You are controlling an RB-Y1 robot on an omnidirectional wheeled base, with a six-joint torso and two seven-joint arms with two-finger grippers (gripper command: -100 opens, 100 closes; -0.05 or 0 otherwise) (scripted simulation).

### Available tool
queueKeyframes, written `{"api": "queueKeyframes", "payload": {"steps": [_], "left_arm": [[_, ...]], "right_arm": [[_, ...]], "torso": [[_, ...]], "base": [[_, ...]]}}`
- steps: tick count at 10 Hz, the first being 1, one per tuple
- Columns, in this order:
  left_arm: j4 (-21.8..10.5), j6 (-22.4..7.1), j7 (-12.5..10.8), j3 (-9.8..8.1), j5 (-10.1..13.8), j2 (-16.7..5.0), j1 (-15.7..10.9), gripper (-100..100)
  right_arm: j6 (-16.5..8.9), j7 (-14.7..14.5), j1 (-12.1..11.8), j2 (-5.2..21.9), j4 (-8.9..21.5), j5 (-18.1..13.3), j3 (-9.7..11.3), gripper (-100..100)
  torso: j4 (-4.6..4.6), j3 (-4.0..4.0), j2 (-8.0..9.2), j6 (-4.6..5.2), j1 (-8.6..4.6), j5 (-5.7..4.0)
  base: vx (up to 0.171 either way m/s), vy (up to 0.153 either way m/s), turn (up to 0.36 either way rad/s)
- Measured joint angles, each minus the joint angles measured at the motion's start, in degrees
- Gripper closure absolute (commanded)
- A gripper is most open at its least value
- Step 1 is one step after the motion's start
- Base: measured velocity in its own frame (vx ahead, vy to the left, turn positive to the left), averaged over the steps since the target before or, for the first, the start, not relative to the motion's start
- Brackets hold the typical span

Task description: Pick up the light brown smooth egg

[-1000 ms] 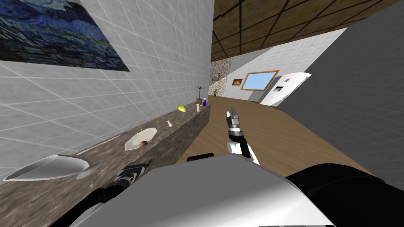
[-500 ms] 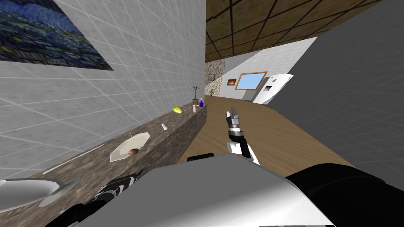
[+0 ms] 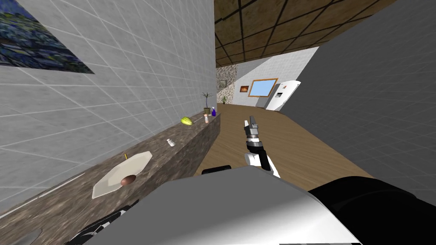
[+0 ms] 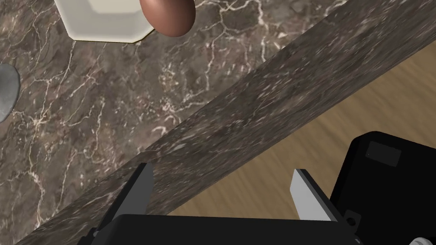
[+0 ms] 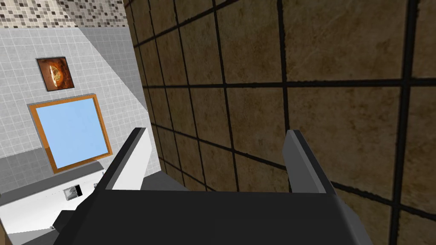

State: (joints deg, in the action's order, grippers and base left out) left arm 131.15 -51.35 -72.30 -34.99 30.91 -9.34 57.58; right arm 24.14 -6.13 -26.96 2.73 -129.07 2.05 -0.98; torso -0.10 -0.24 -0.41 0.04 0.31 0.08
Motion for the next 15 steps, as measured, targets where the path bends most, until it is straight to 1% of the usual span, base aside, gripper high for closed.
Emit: {"api": "queueKeyframes", "payload": {"steps": [1,2,3,4,7,8,9,10,11,12,13,15], "left_arm": [[0.7,-1.9,-1.6,-1.30,-0.2,0.7,0.5,-100],[0.3,-3.9,-3.4,-2.88,-0.1,0.7,0.3,-100],[0.1,-5.2,-4.7,-4.53,0.8,1.0,1.2,-100],[0.2,-6.1,-5.7,-5.89,1.3,1.9,2.1,-100],[0.3,-9.7,-9.2,-10.00,2.7,3.6,3.1,-100],[0.1,-10.3,-9.9,-10.98,3.2,4.7,3.5,-100],[-0.5,-10.6,-10.4,-12.35,3.9,6.0,3.7,-100],[-0.3,-11.1,-11.0,-13.10,3.9,7.5,3.7,-100],[-0.3,-11.2,-11.2,-13.16,3.9,7.6,3.6,0],[-0.3,-11.2,-11.2,-13.15,3.9,7.6,3.6,-100],[-1.2,-10.7,-10.9,-12.97,3.6,7.6,2.9,-100],[-3.8,-8.7,-9.5,-12.47,3.0,7.7,1.6,-100]], "right_arm": [[0.0,0.0,0.0,0.0,0.0,0.0,0.0,0],[0.0,0.0,0.0,0.0,0.0,0.0,0.0,0],[0.0,0.0,0.0,0.0,0.0,0.0,0.0,0],[0.0,0.0,0.0,0.0,0.0,0.0,0.0,0],[0.0,0.0,0.0,0.0,0.0,0.0,0.0,0],[0.0,0.0,0.0,0.0,0.0,0.0,0.0,0],[0.0,0.0,0.0,0.0,0.0,0.0,0.0,0],[0.0,0.0,0.0,0.0,0.0,0.0,0.0,0],[0.0,0.0,0.0,0.0,0.0,0.0,0.0,0],[0.0,0.0,0.0,0.0,0.0,0.0,0.0,0],[0.0,0.0,0.0,0.0,0.0,0.0,0.0,0],[0.0,0.0,0.0,0.0,0.0,0.0,0.0,0]], "torso": [[-0.02,-0.06,-0.12,0.02,0.07,0.01],[-0.04,-0.12,-0.21,0.00,0.13,0.03],[-0.04,-0.11,-0.18,0.00,0.20,0.04],[-0.04,-0.11,-0.20,0.00,0.27,0.06],[-0.05,-0.15,-0.27,-0.01,0.19,0.05],[-0.07,-0.18,-0.31,0.00,0.20,0.05],[-0.07,-0.20,-0.34,0.00,0.34,0.08],[-0.07,-0.20,-0.34,0.00,0.39,0.10],[-0.04,-0.08,-0.12,-0.02,0.14,0.05],[0.01,0.03,0.06,-0.03,-0.07,0.00],[0.03,0.07,0.14,-0.03,-0.10,-0.01],[0.05,0.11,0.20,-0.03,-0.11,-0.01]], "base": [[0.132,0.057,-0.186],[0.111,0.079,-0.171],[0.120,0.103,-0.181],[0.105,0.101,-0.170],[0.128,0.083,-0.137],[0.149,0.131,-0.177],[0.140,0.147,-0.140],[0.058,0.065,-0.030],[0.011,0.013,0.001],[0.007,0.015,0.023],[0.003,0.016,0.036],[-0.002,0.012,0.015]]}}
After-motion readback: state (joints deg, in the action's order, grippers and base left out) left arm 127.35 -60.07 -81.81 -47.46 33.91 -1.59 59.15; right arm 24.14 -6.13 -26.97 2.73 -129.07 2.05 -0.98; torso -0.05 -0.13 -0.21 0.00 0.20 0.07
